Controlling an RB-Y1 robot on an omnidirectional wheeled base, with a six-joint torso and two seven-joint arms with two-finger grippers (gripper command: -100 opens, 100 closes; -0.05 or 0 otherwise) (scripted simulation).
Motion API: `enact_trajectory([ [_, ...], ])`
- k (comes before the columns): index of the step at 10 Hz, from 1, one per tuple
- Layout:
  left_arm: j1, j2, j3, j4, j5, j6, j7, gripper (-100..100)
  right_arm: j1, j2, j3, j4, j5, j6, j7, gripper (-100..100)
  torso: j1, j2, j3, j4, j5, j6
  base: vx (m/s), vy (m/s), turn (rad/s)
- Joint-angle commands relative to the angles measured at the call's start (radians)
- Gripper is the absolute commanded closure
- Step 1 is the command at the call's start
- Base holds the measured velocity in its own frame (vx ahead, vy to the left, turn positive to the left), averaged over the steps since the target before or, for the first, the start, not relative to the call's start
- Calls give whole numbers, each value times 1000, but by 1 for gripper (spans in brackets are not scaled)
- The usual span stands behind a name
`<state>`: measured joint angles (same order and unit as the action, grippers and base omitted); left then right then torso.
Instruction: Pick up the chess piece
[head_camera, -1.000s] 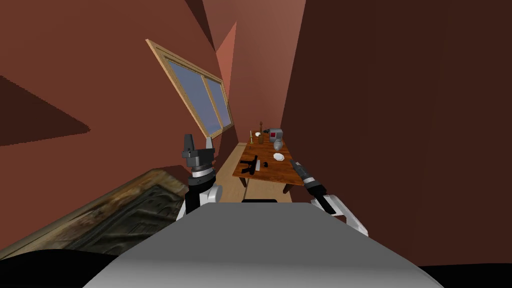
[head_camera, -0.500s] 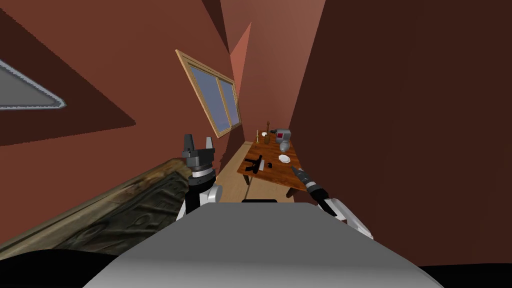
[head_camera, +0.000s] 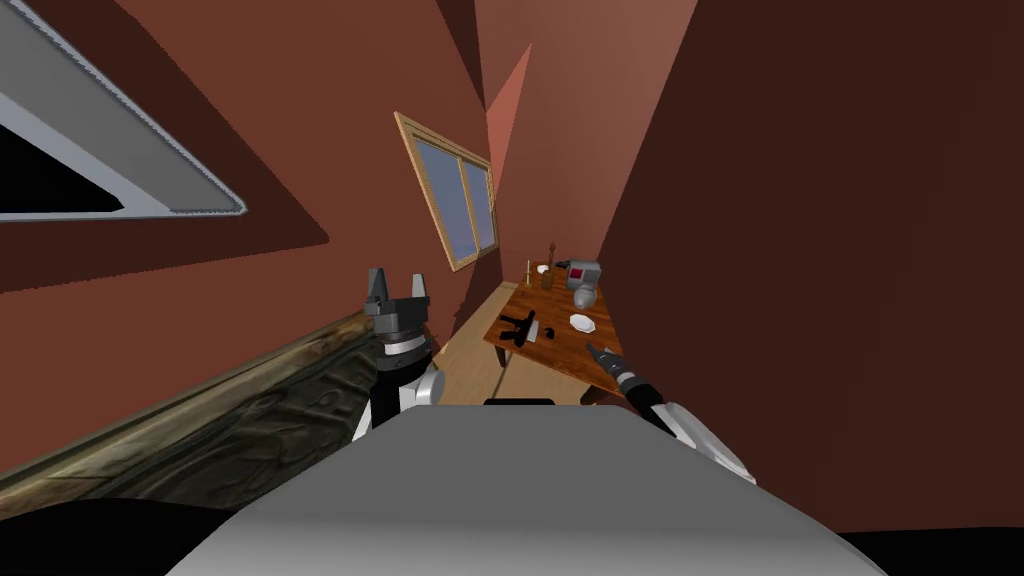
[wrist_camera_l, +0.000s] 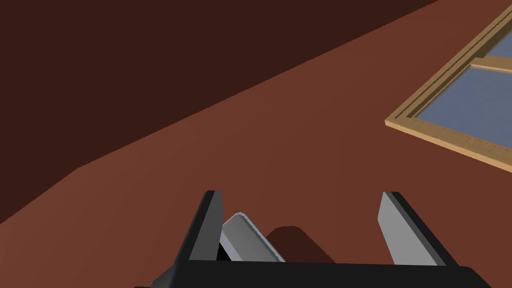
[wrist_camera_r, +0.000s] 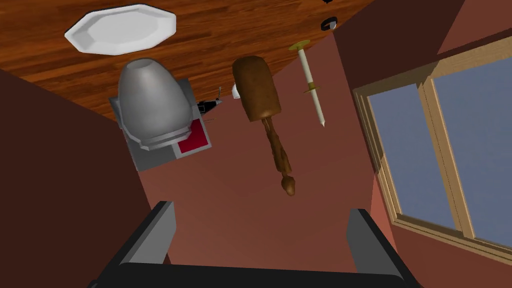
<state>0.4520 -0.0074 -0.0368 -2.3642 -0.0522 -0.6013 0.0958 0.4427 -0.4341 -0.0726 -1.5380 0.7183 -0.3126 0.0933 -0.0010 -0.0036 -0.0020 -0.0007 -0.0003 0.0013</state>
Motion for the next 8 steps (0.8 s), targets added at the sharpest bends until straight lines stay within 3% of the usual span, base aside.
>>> enact_trajectory([
  [1, 0, 0, 0, 0, 0, 0, 0, 0, 0, 2, -10, 30, 5, -13, 7, -100, 0, 0, 0, 0, 0, 0, 1, -4, -52],
  [3, 0, 0, 0, 0, 0, 0, 0, 0, 1, -23, -12, 109, 82, 29, 20, -100, 1, 0, 0, 0, 0, -1, 6, 13, 429],
  [5, 0, 0, 0, 0, 0, 0, 0, 0, 1, -23, -12, 139, 90, 29, 20, -100, 1, -1, -1, 0, 0, 0, 13, 1, 106],
  [7, 0, 0, 0, 0, 0, 0, 0, 0, 3, -45, -15, 222, 158, 77, 34, -100, 2, -1, -1, 0, 0, -1, 24, 25, 424],
  [8, 0, 0, 0, 0, 0, 0, 0, 0, 3, -45, -15, 244, 169, 77, 34, -100, 2, -2, -1, 0, 0, -1, 31, 18, 255],
])
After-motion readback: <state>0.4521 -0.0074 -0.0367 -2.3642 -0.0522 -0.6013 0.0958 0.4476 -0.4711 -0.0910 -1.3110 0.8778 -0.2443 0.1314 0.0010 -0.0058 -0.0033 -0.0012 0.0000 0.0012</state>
